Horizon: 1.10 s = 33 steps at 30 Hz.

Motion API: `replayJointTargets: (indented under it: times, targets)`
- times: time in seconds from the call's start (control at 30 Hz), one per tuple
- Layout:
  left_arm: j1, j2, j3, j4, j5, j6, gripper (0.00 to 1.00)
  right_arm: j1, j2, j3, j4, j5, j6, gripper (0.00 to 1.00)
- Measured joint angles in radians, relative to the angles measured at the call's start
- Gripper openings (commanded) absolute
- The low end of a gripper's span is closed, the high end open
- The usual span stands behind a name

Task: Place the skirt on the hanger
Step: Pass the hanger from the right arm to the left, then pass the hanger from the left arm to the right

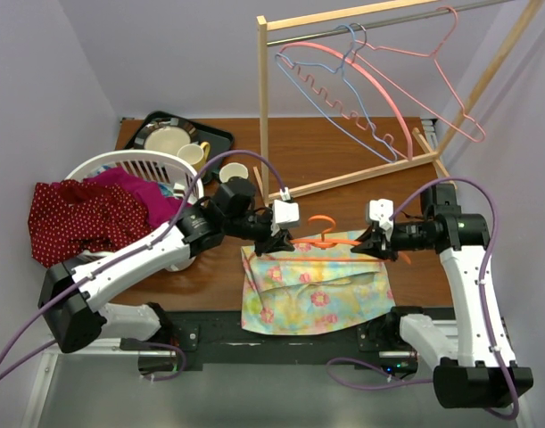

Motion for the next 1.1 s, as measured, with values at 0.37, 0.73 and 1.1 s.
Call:
replayJointTargets:
  times: [0.37,0.73,1.1]
  targets:
    - [-0.002,0.034,0.05,-0.076,0.019,0.018,0.0,0.12,0.131,0.001,0.003,0.027,0.032,0.44]
    - [-0.045,0.155,0.171,-0.13,-0.011,0.028,0.0,0.148,0.196,0.041,0.001,0.003,0.08,0.29]
    - [-0.05,0.157,0.172,-0.15,-0.04,0.023,0.23,0.156,0.268,0.043,0.009,0.006,0.114,0.0]
